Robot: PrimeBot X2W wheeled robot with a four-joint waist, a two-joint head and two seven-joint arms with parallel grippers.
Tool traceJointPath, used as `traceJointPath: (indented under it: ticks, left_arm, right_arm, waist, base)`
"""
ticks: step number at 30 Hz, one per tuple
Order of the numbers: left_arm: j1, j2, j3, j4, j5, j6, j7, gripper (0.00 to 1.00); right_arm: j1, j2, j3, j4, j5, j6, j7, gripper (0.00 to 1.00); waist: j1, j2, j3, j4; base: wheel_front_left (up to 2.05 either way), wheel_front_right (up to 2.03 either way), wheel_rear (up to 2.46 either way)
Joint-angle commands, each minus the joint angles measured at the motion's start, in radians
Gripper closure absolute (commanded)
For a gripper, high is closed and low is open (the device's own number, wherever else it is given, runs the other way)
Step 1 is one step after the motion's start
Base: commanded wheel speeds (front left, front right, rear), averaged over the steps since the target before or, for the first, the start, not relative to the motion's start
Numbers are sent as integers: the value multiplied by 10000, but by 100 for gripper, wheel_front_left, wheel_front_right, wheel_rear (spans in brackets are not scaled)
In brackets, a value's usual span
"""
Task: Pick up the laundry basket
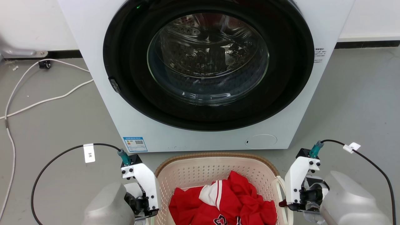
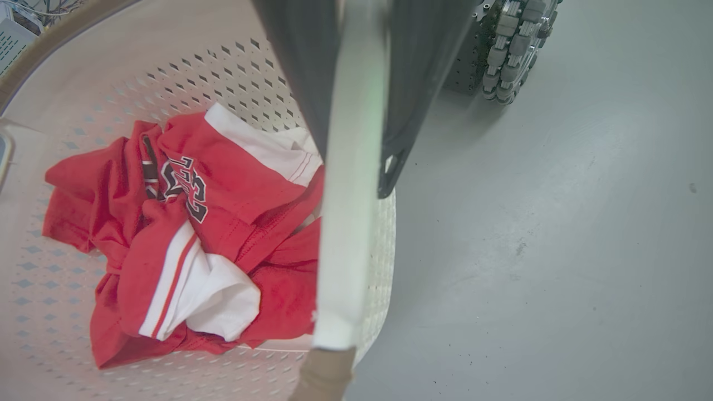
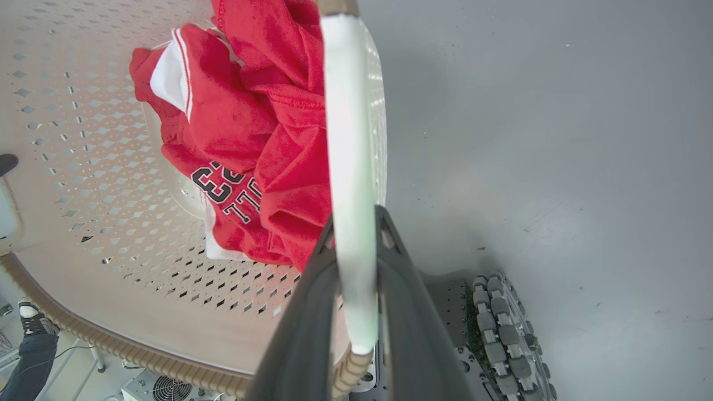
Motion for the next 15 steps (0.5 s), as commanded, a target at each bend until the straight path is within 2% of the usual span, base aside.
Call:
traceJointPath:
  ticks: [1,15]
  left_arm:
    - [-66,-83,16,-73,-103,-9,-81,100]
    - [-74,-99,-58,-73,-187,7,-115,100]
  right_arm:
    - [116,152,-44,-28,-48,25,31,100]
    - [130,161,-307,-26,-297,25,59,100]
  waist:
    - [0,0,-2,-1]
    - [0,0,10,21]
  base:
    - [0,0,0]
    - [0,0,0]
